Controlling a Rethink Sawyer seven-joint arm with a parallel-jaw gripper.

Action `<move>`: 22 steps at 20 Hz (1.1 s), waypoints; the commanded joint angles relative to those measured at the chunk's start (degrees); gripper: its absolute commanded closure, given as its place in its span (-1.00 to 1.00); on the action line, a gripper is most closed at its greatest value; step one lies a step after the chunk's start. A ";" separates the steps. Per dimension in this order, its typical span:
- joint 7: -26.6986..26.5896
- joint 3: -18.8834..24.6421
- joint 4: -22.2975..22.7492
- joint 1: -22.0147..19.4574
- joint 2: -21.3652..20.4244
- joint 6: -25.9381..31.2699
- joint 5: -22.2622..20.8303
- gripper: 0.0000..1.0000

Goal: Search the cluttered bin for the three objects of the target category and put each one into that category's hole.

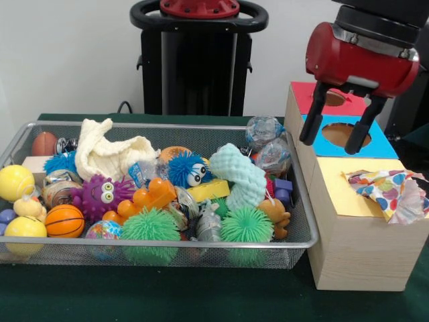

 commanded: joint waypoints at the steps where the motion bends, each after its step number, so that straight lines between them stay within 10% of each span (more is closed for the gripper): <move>1: 13.59 2.47 9.22 -2.11 -1.11 0.94 1.65 -1.00; 22: 6.62 6.43 22.65 -0.76 -7.61 -7.98 -1.23 -1.00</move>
